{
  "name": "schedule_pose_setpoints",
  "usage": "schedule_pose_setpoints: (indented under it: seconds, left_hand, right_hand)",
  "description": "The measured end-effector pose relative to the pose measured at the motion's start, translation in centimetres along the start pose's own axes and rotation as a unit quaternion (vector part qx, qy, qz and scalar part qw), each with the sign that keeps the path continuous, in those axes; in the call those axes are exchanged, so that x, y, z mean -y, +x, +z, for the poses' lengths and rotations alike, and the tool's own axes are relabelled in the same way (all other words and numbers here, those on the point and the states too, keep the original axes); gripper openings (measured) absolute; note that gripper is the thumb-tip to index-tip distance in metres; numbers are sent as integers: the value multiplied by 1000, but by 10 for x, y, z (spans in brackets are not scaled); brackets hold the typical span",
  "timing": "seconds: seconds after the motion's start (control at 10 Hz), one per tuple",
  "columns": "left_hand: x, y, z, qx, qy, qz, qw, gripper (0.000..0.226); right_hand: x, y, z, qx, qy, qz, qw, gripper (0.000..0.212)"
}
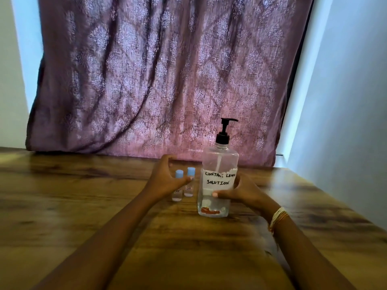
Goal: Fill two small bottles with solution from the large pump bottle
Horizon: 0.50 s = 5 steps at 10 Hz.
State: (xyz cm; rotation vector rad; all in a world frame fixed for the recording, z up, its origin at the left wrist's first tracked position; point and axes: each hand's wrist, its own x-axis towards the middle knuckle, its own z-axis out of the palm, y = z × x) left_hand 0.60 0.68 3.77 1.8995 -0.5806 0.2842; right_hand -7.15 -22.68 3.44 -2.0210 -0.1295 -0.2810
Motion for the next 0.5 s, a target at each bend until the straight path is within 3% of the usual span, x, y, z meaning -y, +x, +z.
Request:
schedule_pose_setpoints:
  seconds: [0.1,0.2,0.3,0.5]
  left_hand:
    - [24,-5,-2,91,9,-102,991,67]
    - [35,-5,2,107,-11,-124,987,59]
    - [45,-1,5,63,-19,-126,990,41]
    - [46,-3,8,46,-15,-106,993,34]
  right_hand:
    - [-3,13,-4,-27,15,8,999,52]
    - [-8,23,-2,-47,29,10,998,56]
    - [-13,34,4,-62,41,1,997,55]
    - [-19,30,15,-80,103,5,991,56]
